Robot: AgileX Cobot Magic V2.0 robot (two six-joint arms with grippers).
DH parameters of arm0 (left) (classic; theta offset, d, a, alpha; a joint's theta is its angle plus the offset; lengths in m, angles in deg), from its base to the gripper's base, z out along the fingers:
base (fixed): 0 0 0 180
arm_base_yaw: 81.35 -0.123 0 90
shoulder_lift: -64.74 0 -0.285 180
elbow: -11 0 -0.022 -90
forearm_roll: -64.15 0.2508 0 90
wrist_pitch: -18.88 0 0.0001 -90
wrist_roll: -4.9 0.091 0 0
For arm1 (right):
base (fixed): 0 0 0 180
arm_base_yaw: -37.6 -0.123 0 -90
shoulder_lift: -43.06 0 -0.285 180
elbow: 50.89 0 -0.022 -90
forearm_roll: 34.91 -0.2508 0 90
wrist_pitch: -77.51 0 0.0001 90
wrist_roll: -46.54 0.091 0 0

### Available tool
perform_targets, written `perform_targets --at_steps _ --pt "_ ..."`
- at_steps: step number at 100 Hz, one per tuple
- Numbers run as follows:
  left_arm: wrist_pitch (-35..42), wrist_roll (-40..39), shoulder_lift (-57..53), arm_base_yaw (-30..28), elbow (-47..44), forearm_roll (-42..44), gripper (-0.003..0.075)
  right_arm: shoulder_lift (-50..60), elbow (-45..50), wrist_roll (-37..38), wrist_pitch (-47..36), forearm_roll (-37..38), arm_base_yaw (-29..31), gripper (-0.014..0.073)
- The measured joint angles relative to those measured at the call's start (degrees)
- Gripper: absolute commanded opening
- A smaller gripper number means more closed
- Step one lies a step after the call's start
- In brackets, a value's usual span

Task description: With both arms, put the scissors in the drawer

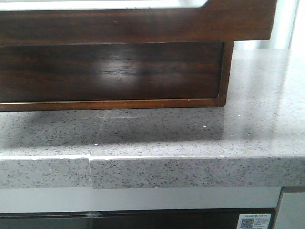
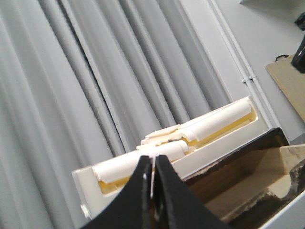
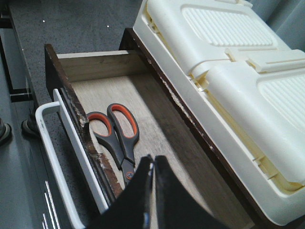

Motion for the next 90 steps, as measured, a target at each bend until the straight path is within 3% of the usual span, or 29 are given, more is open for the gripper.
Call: perform_targets --at_steps 25,49,90 --pt "-9.1 0.0 -1.0 0.0 -4.7 -14.8 -0.0022 10.5 8.8 3.2 -4.4 -0.3 0.0 -0.0048" --pt "-10.1 0.0 -1.0 0.0 -9.2 -21.8 -0.0022 22.2 21.2 6.7 -7.1 -0.5 0.0 -0.0048" --pt "-11.0 -0.2 -1.0 0.0 -15.4 -32.1 -0.0022 38.8 44.8 7.5 -22.6 -1.2 0.0 -0.0048"
